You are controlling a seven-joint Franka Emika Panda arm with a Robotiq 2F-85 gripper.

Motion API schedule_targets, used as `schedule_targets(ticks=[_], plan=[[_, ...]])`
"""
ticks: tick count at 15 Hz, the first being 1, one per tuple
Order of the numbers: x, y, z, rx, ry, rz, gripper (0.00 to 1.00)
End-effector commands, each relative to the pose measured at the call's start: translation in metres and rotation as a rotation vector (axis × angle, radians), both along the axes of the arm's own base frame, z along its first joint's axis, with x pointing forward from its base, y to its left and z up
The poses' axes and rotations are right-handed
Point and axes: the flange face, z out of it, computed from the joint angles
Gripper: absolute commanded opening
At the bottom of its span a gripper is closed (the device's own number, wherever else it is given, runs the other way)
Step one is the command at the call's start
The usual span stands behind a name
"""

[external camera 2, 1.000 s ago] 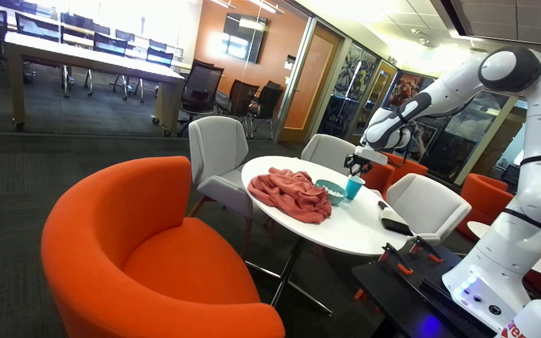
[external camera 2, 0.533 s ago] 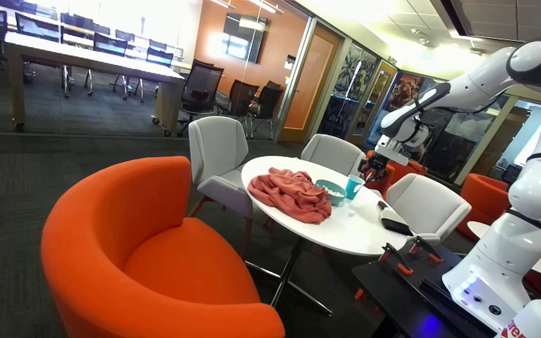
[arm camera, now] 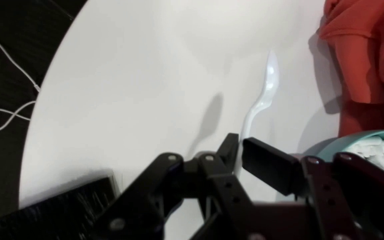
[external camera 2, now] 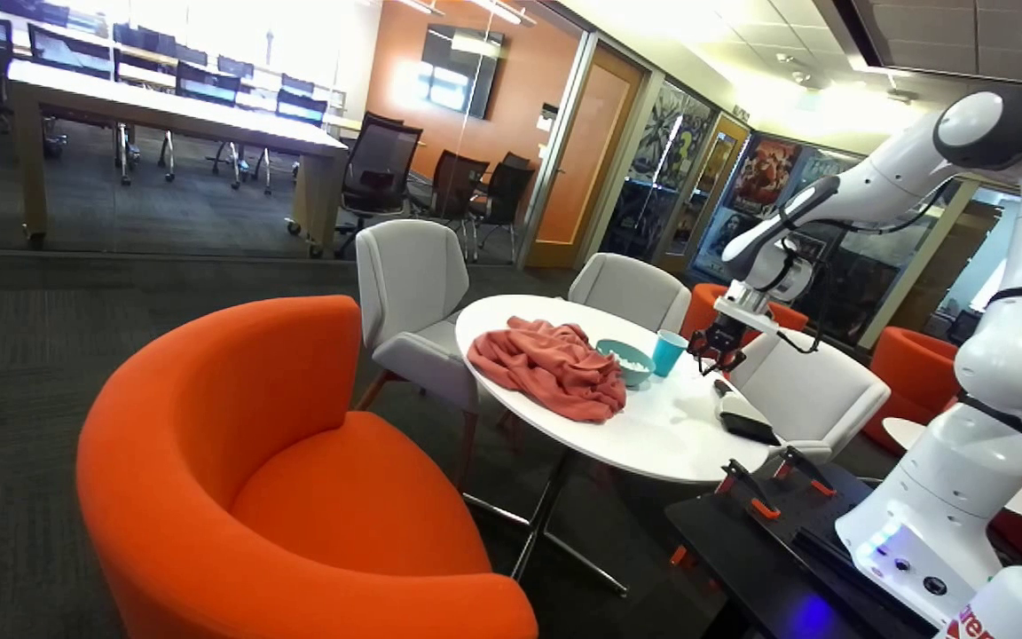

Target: Pick up the white spoon from the table and use it to stir the contents in the green bowl

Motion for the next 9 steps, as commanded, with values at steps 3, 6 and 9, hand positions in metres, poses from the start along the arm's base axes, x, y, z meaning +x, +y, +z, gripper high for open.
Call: schedule_targets(ticks=[3,6,9], plan=[[-0.001,-0.006,-0.056,-0.042,0.079,-0.132,0.03],[-0.002,-0.010,-0.078,-0.055,0.130,-0.166,0.03],[-0.002,-0.015,-0.087,-0.076,0.163,-0.188,0.38]])
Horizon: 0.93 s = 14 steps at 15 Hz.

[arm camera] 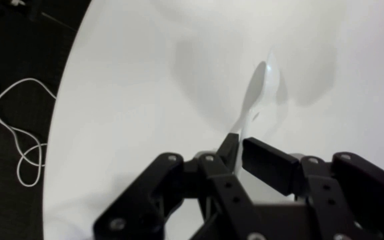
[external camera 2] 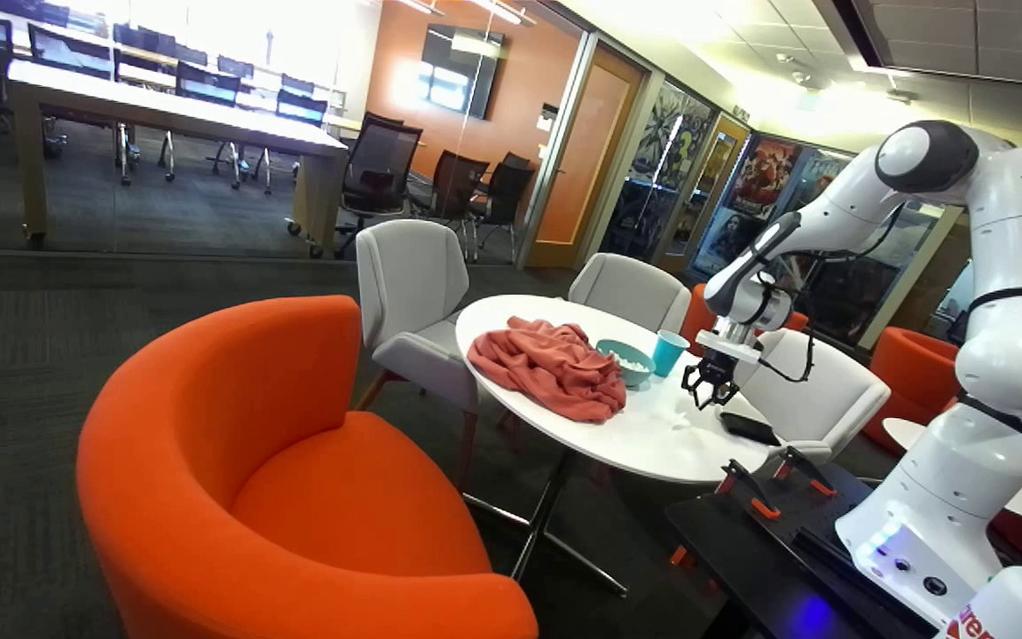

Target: Pick up the white spoon from the table and use it to stir the contents in the green bowl

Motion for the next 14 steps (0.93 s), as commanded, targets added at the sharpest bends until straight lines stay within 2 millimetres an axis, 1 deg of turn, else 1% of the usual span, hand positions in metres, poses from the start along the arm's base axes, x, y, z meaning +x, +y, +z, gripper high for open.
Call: schedule_targets(ticks=[1,2,3,5,7,8,10,14], plan=[[0.007,-0.005,-0.005,-0.036,0.027,-0.032,0.37],[0.008,-0.005,-0.003,-0.044,0.027,-0.038,0.40],[0.008,-0.006,0.000,-0.053,0.021,-0.040,0.49],[0.008,-0.005,0.010,-0.064,-0.001,-0.035,0.62],[0.010,-0.002,0.023,-0.077,-0.035,-0.021,0.77],[0.011,0.000,0.033,-0.084,-0.059,-0.007,0.86],[0.013,0.002,0.053,-0.103,-0.112,0.013,1.00],[0.015,0.005,0.095,-0.112,-0.202,0.052,1.00]])
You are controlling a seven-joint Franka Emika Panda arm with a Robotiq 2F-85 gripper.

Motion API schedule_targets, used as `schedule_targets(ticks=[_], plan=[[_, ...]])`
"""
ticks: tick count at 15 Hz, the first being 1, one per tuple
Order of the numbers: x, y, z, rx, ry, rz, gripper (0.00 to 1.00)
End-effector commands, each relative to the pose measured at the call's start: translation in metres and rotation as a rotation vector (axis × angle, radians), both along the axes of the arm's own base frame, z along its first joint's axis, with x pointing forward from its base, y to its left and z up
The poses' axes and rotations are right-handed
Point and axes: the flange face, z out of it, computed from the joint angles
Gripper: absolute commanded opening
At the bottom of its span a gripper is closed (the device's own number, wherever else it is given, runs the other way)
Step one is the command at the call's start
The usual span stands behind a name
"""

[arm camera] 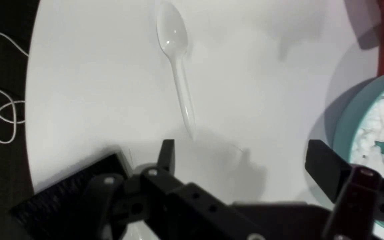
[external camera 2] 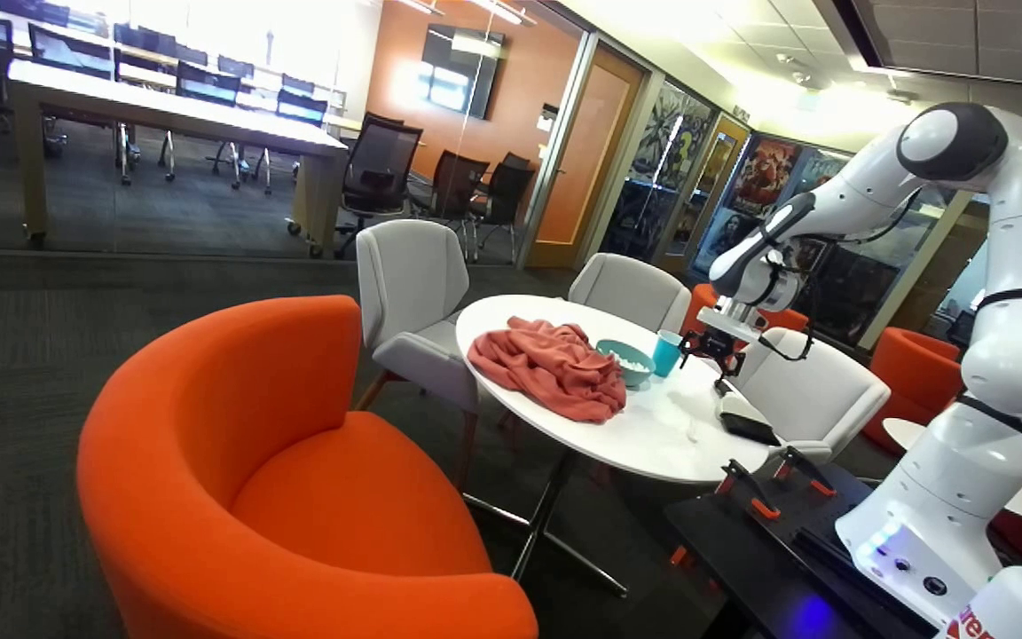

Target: Pick up the white spoon from the table and use it to stir the contents in the green bowl

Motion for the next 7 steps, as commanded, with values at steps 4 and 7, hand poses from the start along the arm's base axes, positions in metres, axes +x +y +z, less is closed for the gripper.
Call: schedule_targets(ticks=[4,7], plan=[[-0.008,0.010,0.070,-0.009,-0.125,0.078,1.00],[-0.006,0.015,0.086,-0.004,-0.156,0.113,1.00]])
